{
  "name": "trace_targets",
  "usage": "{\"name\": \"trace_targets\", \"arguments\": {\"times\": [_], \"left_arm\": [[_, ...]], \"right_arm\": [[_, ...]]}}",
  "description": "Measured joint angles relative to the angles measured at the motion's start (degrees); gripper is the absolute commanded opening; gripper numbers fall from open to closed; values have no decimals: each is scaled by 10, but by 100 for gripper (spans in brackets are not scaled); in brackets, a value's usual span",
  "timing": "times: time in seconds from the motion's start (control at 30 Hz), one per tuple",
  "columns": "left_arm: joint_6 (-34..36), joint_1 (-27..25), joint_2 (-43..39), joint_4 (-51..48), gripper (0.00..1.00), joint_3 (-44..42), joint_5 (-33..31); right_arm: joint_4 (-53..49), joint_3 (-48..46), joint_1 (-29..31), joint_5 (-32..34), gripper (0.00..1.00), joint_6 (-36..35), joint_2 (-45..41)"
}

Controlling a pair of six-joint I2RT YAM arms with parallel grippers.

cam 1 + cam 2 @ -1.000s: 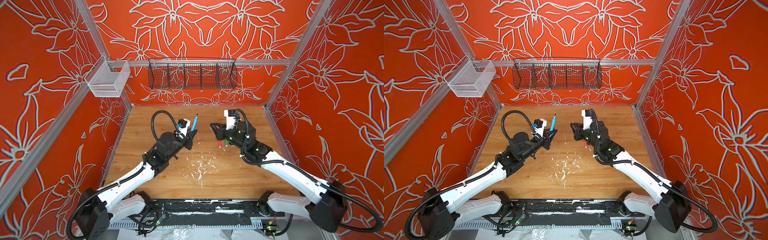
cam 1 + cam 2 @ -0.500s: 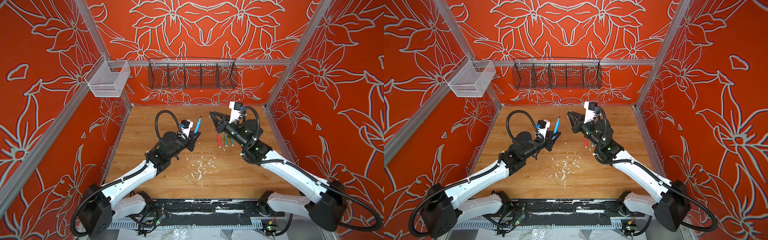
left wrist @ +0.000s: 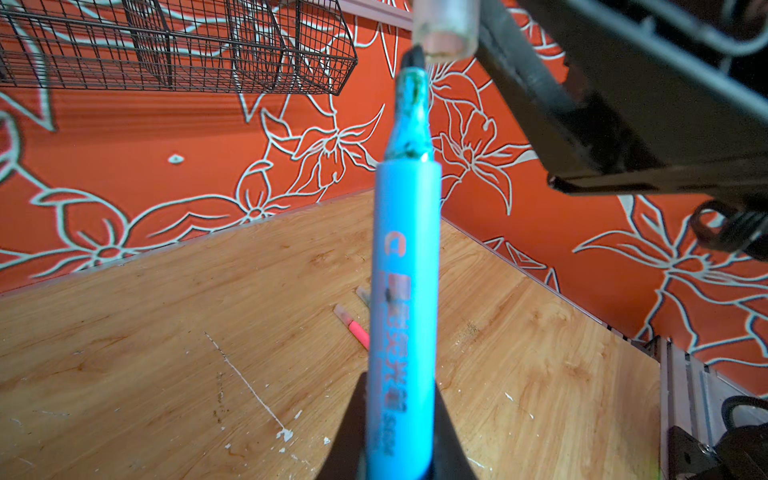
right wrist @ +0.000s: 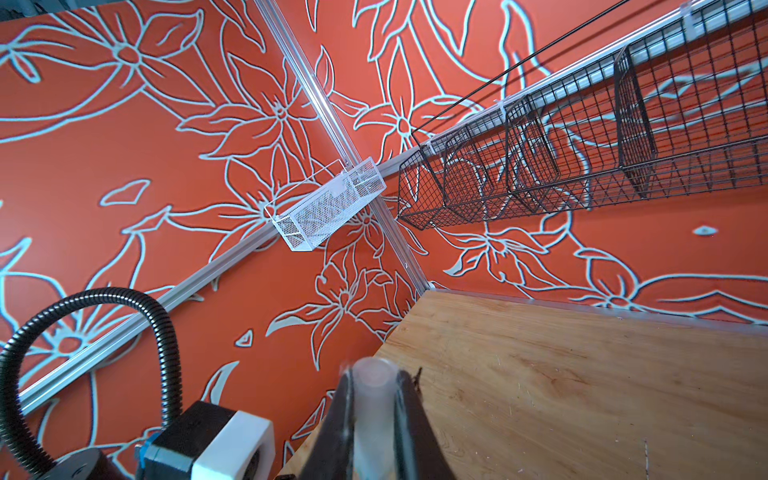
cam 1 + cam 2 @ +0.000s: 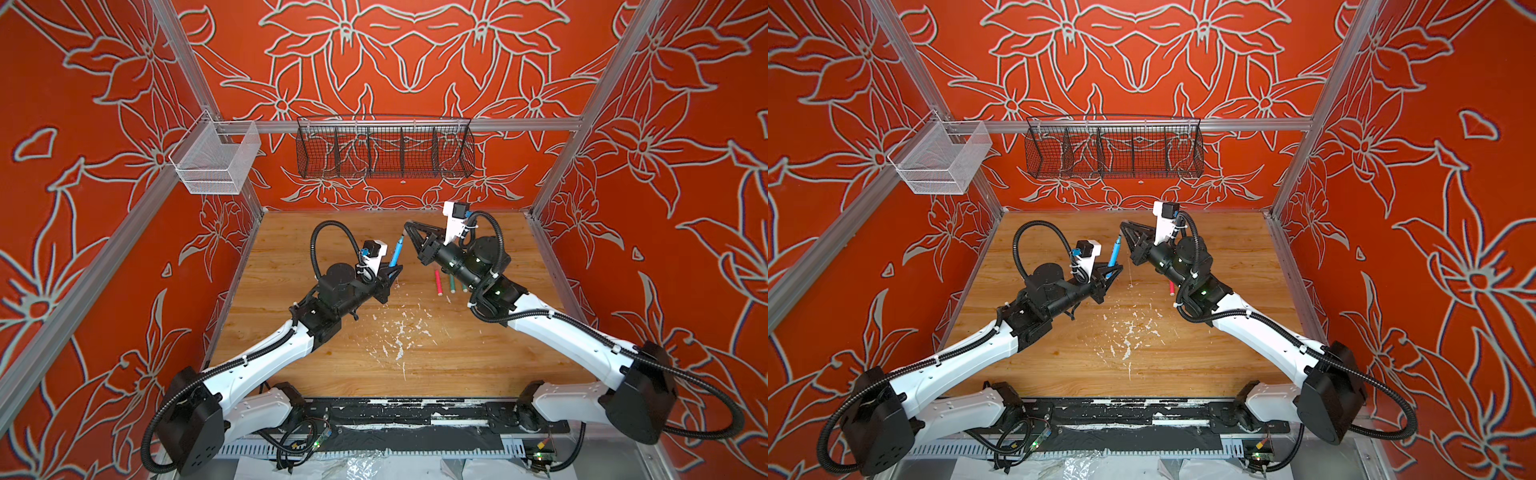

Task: Insert the pens into the pen caps
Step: 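Lift the cap with the right gripper and bring it over the blue marker tip, then press the cap down onto the blue marker tip with the right gripper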

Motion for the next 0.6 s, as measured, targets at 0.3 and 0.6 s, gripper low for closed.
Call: {"name": "trace_targets", "arguments": {"times": [0.3,0.6], "left_arm": [[-2,0,0,0,0,0,0],[-2,0,0,0,0,0,-5]], "right_arm": [[4,0,2,0,12,3,9],[4,0,11,0,13,10,19]]}}
